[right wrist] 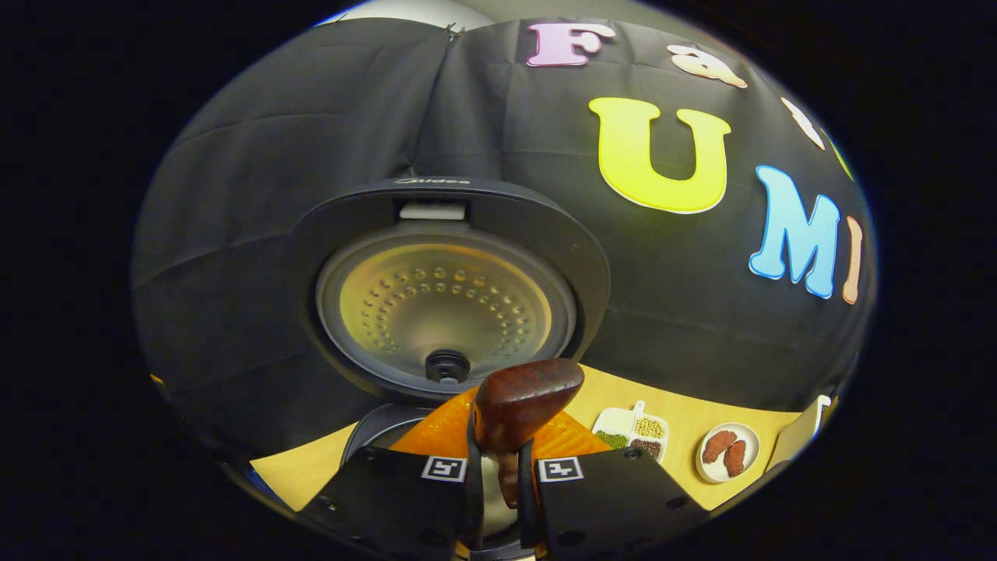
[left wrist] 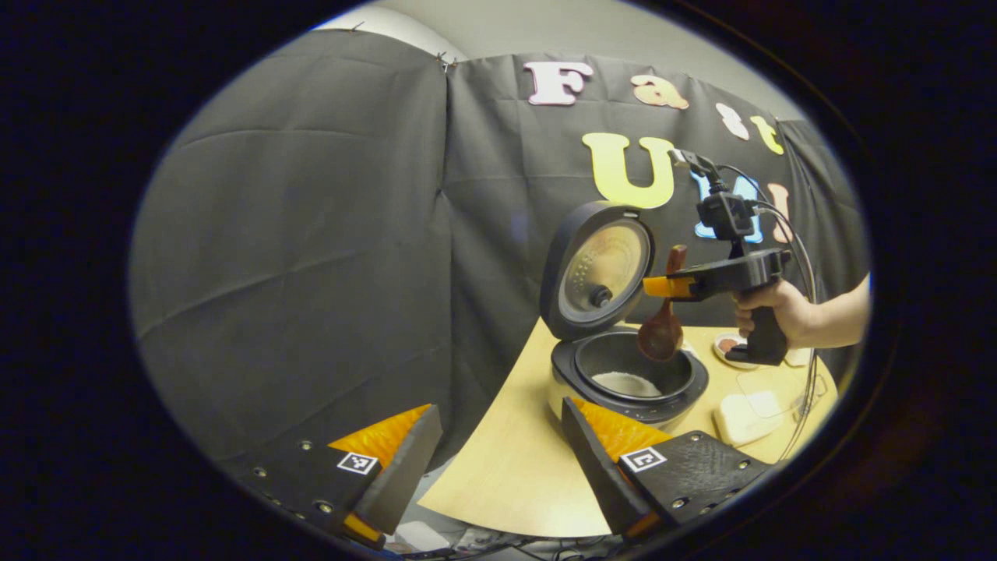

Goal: Close the left gripper, press the button to open the rice cooker; take a wooden spoon from the chopstick holder with the right hand, scoop a spoonful of rice and pour it into the rice cooker, then put the wooden spoon back into the chopstick holder.

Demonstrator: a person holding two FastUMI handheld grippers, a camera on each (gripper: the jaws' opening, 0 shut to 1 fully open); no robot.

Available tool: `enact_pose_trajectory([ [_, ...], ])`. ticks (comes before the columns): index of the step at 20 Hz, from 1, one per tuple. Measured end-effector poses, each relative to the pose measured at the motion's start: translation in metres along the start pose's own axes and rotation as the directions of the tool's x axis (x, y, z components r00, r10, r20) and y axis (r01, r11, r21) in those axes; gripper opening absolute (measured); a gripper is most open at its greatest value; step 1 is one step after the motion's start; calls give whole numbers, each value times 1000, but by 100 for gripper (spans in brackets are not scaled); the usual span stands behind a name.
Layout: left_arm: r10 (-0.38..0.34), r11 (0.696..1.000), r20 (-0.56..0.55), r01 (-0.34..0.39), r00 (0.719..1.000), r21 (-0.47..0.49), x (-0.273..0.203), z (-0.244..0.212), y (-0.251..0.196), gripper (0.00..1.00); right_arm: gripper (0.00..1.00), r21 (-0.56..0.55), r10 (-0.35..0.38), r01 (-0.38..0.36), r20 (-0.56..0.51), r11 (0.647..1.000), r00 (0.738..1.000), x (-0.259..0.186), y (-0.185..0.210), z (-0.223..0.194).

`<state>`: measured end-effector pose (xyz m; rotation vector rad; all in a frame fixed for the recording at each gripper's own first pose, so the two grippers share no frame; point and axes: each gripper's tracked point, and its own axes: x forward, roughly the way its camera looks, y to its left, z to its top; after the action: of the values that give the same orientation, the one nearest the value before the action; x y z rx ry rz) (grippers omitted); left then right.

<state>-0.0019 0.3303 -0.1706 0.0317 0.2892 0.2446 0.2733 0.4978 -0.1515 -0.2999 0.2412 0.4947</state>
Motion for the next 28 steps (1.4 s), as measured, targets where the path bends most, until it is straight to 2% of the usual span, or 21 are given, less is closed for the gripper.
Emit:
enact_pose_trajectory([
  [2, -4, 1000, 4, 4, 1000, -11, 1, -1, 0, 98, 16, -61, 13, -12, 19, 998, 1000, -6, 4, 2],
  [4, -19, 999, 16, 19, 1000, -28, 1, -1, -4, 98, 19, -108, 50, -47, 30, 993, 998, -12, 11, 1],
  [6, -39, 998, 47, 41, 998, -44, 1, 0, -7, 95, 19, -96, 88, -84, 43, 992, 995, -22, 17, 1],
  [11, -80, 993, 78, 86, 994, -86, 11, -2, -23, 98, 19, 53, 64, -67, 53, 996, 997, -56, -4, 7],
  [12, -97, 989, 78, 105, 992, -100, 13, -4, -29, 98, 20, 98, 55, -60, 58, 993, 997, -66, -11, 11],
  [13, -114, 987, 70, 121, 991, -110, 18, -7, -36, 98, 16, 149, 41, -51, 69, 987, 997, -75, -20, 18],
  [15, -141, 983, 59, 147, 988, -108, 24, -5, -51, 98, 19, 240, 5, -32, 111, 970, 994, -96, -42, 34],
  [18, -187, 977, 82, 195, 979, -90, 23, 11, -77, 98, 19, 365, -61, 6, 139, 931, 988, -128, -86, 36],
  [20, -216, 973, 86, 222, 973, -70, 25, 18, -100, 98, 19, 469, -107, 28, 142, 883, 984, -147, -117, 26],
  [21, -229, 970, 86, 235, 970, -61, 24, 21, -112, 98, 16, 507, -135, 51, 130, 860, 982, -157, -135, 17],
  [22, -241, 968, 89, 246, 966, -55, 24, 26, -125, 98, 19, 536, -164, 78, 114, 841, 980, -167, -154, 7],
  [24, -262, 962, 98, 268, 960, -50, 23, 35, -155, 98, 19, 576, -215, 129, 82, 807, 973, -187, -190, -13],
  [26, -282, 956, 108, 289, 953, -54, 22, 41, -184, 98, 15, 605, -241, 162, 50, 779, 969, -202, -221, -33],
  [28, -289, 954, 95, 295, 953, -58, 23, 42, -210, 97, 19, 642, -264, 180, 37, 745, 964, -222, -247, -47],
])
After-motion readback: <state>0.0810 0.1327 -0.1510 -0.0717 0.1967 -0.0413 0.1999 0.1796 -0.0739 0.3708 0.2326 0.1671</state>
